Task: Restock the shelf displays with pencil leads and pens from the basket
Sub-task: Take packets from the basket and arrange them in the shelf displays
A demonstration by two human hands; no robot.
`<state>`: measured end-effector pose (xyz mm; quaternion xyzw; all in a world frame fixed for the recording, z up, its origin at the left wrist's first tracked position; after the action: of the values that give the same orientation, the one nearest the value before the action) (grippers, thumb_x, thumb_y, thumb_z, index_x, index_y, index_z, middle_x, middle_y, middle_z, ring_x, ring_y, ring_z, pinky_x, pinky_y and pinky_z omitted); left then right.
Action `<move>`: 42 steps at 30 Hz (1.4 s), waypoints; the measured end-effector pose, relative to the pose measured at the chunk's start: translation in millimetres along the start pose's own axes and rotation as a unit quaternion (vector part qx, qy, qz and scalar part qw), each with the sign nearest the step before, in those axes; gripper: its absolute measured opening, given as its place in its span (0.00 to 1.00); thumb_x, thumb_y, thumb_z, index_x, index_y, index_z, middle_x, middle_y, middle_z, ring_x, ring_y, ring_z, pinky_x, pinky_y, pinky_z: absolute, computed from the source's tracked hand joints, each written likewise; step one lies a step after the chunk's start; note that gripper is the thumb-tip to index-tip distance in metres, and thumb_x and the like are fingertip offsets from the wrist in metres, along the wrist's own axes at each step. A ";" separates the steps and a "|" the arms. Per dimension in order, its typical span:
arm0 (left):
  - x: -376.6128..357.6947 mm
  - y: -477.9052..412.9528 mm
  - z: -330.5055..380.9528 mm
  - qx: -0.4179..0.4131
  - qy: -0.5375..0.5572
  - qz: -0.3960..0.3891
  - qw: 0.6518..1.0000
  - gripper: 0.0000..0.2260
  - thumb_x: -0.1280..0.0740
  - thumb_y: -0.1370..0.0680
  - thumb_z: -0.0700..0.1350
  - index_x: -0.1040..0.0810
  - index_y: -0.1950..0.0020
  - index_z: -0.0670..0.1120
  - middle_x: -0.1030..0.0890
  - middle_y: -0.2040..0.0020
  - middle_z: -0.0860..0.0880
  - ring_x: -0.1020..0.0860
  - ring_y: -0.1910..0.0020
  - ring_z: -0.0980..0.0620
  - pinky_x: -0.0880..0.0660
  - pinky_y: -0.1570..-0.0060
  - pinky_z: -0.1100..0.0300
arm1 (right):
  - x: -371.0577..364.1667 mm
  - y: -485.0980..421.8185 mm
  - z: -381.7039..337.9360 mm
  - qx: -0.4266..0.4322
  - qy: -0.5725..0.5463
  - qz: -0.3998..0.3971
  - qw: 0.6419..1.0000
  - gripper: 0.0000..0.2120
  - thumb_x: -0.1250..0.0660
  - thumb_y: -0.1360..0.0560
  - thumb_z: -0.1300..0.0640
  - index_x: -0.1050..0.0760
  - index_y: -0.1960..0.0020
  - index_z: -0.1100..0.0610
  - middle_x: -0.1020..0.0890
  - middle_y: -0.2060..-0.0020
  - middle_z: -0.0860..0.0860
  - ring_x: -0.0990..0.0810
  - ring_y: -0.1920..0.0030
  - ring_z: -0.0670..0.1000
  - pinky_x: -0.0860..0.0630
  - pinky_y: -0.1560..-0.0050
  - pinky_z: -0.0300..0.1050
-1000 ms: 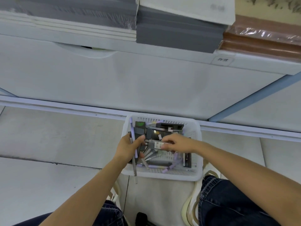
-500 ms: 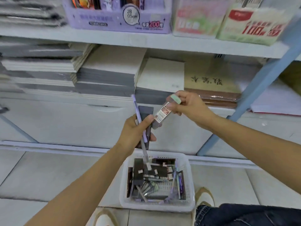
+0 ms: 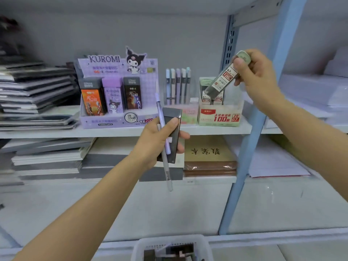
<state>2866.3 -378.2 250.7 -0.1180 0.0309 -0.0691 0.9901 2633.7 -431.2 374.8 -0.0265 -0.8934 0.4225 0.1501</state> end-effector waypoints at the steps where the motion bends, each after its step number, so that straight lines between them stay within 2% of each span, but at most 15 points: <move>1: -2.7 -3.1 5.3 -0.005 0.001 -0.005 1.000 0.11 0.37 0.19 0.50 0.27 0.45 0.43 0.14 0.58 0.45 0.20 0.73 0.47 0.20 0.69 0.55 | 4.2 -8.5 1.4 0.003 0.024 0.002 1.000 0.03 0.40 0.19 0.59 0.29 0.51 0.54 0.24 0.62 0.51 0.24 0.65 0.44 0.25 0.64 0.38; 4: -9.0 -10.1 15.7 -0.014 0.001 -0.011 1.000 0.10 0.37 0.19 0.49 0.27 0.45 0.43 0.15 0.58 0.45 0.20 0.72 0.48 0.21 0.71 0.57 | 8.1 -25.3 13.8 -0.002 0.113 -0.030 0.993 0.05 0.40 0.19 0.59 0.28 0.49 0.61 0.23 0.61 0.55 0.25 0.65 0.50 0.25 0.63 0.42; 7: -12.4 -14.9 20.1 -0.013 0.001 -0.015 1.000 0.10 0.38 0.19 0.49 0.27 0.44 0.43 0.15 0.58 0.45 0.19 0.71 0.47 0.21 0.71 0.56 | 7.4 -30.0 26.2 -0.004 0.171 -0.067 0.983 0.07 0.40 0.19 0.58 0.28 0.47 0.62 0.22 0.58 0.57 0.24 0.65 0.51 0.24 0.64 0.42; 13: -18.2 -16.5 22.0 -0.001 0.020 -0.035 0.999 0.11 0.40 0.18 0.45 0.27 0.41 0.40 0.15 0.58 0.44 0.17 0.67 0.46 0.21 0.68 0.58 | 1.9 -30.8 46.7 -0.033 0.187 -0.139 0.972 0.09 0.39 0.19 0.56 0.27 0.46 0.63 0.20 0.57 0.53 0.20 0.58 0.51 0.21 0.61 0.38; 17: -20.3 -16.3 20.0 0.015 0.038 -0.049 0.998 0.12 0.40 0.18 0.44 0.28 0.39 0.38 0.15 0.57 0.43 0.16 0.66 0.45 0.19 0.65 0.56 | -1.2 -34.2 55.2 -0.062 0.180 -0.178 0.965 0.10 0.39 0.19 0.56 0.25 0.42 0.59 0.18 0.52 0.54 0.18 0.53 0.52 0.18 0.55 0.46; 20: -20.2 -16.6 19.0 0.022 0.040 -0.056 0.997 0.13 0.40 0.18 0.44 0.28 0.38 0.38 0.15 0.55 0.43 0.16 0.63 0.44 0.19 0.64 0.55 | -1.4 -36.7 53.6 -0.059 0.162 -0.145 0.974 0.07 0.34 0.22 0.57 0.26 0.44 0.54 0.19 0.56 0.52 0.18 0.57 0.50 0.20 0.62 0.38; 22: -20.0 -16.3 19.0 0.023 0.039 -0.063 0.997 0.12 0.40 0.18 0.44 0.27 0.38 0.39 0.15 0.53 0.42 0.15 0.62 0.44 0.19 0.63 0.55 | -2.8 -35.9 52.9 -0.056 0.152 -0.113 0.980 0.10 0.30 0.25 0.59 0.29 0.47 0.52 0.20 0.58 0.52 0.19 0.61 0.49 0.20 0.64 0.38; 26: -19.8 -13.0 19.6 0.024 0.042 -0.077 0.996 0.11 0.41 0.18 0.44 0.27 0.39 0.41 0.15 0.53 0.43 0.15 0.61 0.43 0.19 0.62 0.56 | -13.7 -29.2 57.1 -0.057 0.231 -0.128 0.963 0.08 0.27 0.28 0.60 0.24 0.51 0.54 0.21 0.55 0.50 0.23 0.56 0.46 0.21 0.51 0.47; 29: -18.9 -10.2 19.2 0.029 0.044 -0.079 0.995 0.09 0.41 0.17 0.44 0.27 0.40 0.42 0.15 0.54 0.43 0.15 0.61 0.44 0.19 0.62 0.56 | -12.8 -27.5 46.9 -0.039 0.258 -0.066 0.963 0.07 0.29 0.26 0.56 0.21 0.48 0.54 0.25 0.51 0.50 0.26 0.54 0.46 0.28 0.51 0.39; 32: -17.6 -6.9 18.8 0.033 0.017 -0.085 0.996 0.09 0.40 0.17 0.45 0.27 0.41 0.43 0.15 0.55 0.43 0.16 0.63 0.44 0.19 0.63 0.55 | -23.6 -18.6 17.7 -0.005 0.191 -0.036 0.981 0.05 0.32 0.23 0.53 0.22 0.48 0.50 0.22 0.53 0.46 0.25 0.57 0.41 0.29 0.56 0.32; 34: -18.1 -3.8 18.5 0.029 0.000 -0.094 0.995 0.08 0.40 0.18 0.45 0.27 0.42 0.44 0.15 0.55 0.42 0.16 0.65 0.45 0.19 0.65 0.55 | -47.3 -6.2 -0.9 -0.032 0.094 -0.117 0.988 0.06 0.34 0.22 0.48 0.22 0.47 0.47 0.19 0.56 0.41 0.22 0.58 0.36 0.26 0.59 0.33; 36: -19.1 -0.4 18.8 0.021 -0.012 -0.102 0.995 0.07 0.39 0.18 0.46 0.27 0.43 0.45 0.15 0.56 0.42 0.17 0.67 0.45 0.21 0.68 0.57 | -77.5 9.9 -12.3 -0.076 0.024 -0.237 0.968 0.09 0.35 0.23 0.44 0.20 0.47 0.46 0.17 0.57 0.41 0.21 0.58 0.35 0.26 0.59 0.29; 38: -18.3 2.7 19.6 0.012 -0.022 -0.104 0.994 0.08 0.37 0.19 0.48 0.27 0.44 0.45 0.15 0.57 0.42 0.18 0.70 0.46 0.22 0.70 0.58 | -99.2 20.7 -14.7 -0.104 -0.021 -0.302 0.947 0.10 0.32 0.24 0.47 0.19 0.48 0.51 0.16 0.56 0.43 0.19 0.54 0.39 0.25 0.54 0.31; 40: -14.6 5.5 20.4 0.011 -0.024 -0.101 0.995 0.11 0.36 0.20 0.51 0.27 0.44 0.44 0.16 0.57 0.41 0.20 0.71 0.46 0.22 0.69 0.57 | -108.8 23.2 -12.8 -0.130 -0.081 -0.299 0.942 0.08 0.31 0.24 0.52 0.20 0.48 0.55 0.16 0.57 0.46 0.19 0.55 0.42 0.25 0.52 0.35; 42: -8.6 7.9 21.4 0.019 -0.015 -0.087 0.996 0.16 0.35 0.23 0.55 0.27 0.45 0.44 0.16 0.59 0.41 0.21 0.73 0.47 0.22 0.70 0.56 | -111.9 21.8 -12.4 -0.152 -0.131 -0.278 0.939 0.07 0.31 0.23 0.55 0.21 0.48 0.58 0.17 0.59 0.48 0.19 0.58 0.43 0.25 0.56 0.36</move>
<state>2860.5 -364.5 270.0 -0.1029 0.0045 -0.1535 0.9828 2742.2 -427.4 338.1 0.2560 -0.9305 0.2231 0.1375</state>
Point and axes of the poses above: each hand's wrist, its own y-axis away from the middle knuckle, its own x-axis out of the back of the hand, z = x × y, the point moved 5 cm from there along -y, towards the middle knuckle
